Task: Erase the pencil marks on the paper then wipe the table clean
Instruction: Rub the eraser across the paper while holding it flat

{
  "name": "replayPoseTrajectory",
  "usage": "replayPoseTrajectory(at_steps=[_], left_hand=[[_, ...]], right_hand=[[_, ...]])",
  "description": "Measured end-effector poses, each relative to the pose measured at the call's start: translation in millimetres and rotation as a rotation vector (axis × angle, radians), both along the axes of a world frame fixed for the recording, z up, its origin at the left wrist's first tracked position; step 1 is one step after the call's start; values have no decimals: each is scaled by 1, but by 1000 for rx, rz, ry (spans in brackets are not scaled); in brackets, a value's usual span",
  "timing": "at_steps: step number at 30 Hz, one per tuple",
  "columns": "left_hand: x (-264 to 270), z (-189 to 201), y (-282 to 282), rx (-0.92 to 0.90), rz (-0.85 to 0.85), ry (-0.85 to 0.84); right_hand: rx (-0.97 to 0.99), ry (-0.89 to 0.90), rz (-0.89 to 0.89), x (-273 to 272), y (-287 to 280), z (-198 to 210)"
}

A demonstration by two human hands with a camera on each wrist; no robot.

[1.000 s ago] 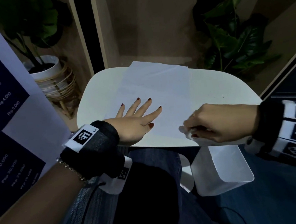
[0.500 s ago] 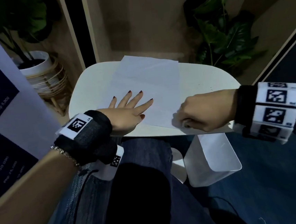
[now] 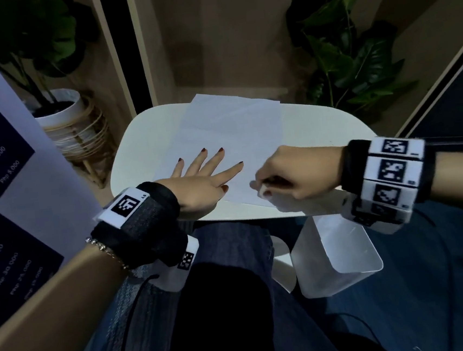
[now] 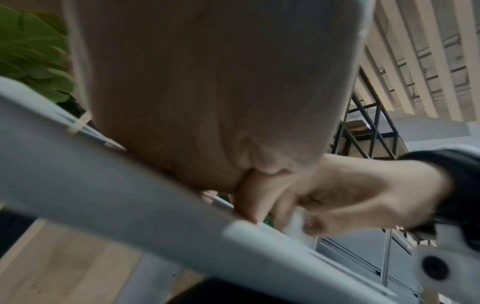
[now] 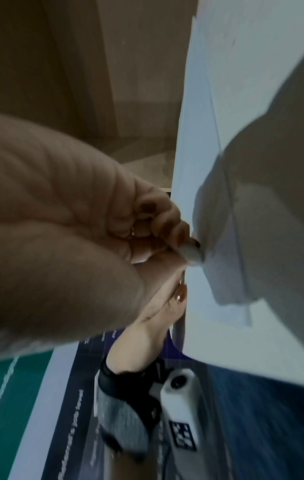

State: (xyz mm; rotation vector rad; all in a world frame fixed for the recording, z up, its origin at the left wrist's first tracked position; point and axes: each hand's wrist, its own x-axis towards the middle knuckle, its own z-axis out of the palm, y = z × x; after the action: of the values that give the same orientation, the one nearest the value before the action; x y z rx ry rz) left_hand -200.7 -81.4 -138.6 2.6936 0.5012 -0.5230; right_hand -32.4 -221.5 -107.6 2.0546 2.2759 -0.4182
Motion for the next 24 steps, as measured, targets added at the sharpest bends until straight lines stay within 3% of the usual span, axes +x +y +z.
replayPoseTrajectory(at_steps=[3, 7, 9, 12, 15, 20, 24], left_hand=[[1, 0, 1, 3, -2, 6], [2, -1, 0, 14, 5, 5], [2, -2, 1, 12, 6, 6], [1, -2, 2, 2, -5, 12], [2, 1, 1, -2, 3, 25], [1, 4, -3, 2, 25, 25], [2, 4, -3, 6, 17, 31]], right_hand=[[-127, 1, 59, 5, -6, 10], [79, -109, -56, 7, 16, 8], [89, -129, -54, 4, 13, -1], [-4, 4, 17, 3, -7, 0], [-129, -8, 37, 7, -7, 14], [59, -121, -74, -3, 15, 8], [-124, -122, -59, -5, 6, 13]])
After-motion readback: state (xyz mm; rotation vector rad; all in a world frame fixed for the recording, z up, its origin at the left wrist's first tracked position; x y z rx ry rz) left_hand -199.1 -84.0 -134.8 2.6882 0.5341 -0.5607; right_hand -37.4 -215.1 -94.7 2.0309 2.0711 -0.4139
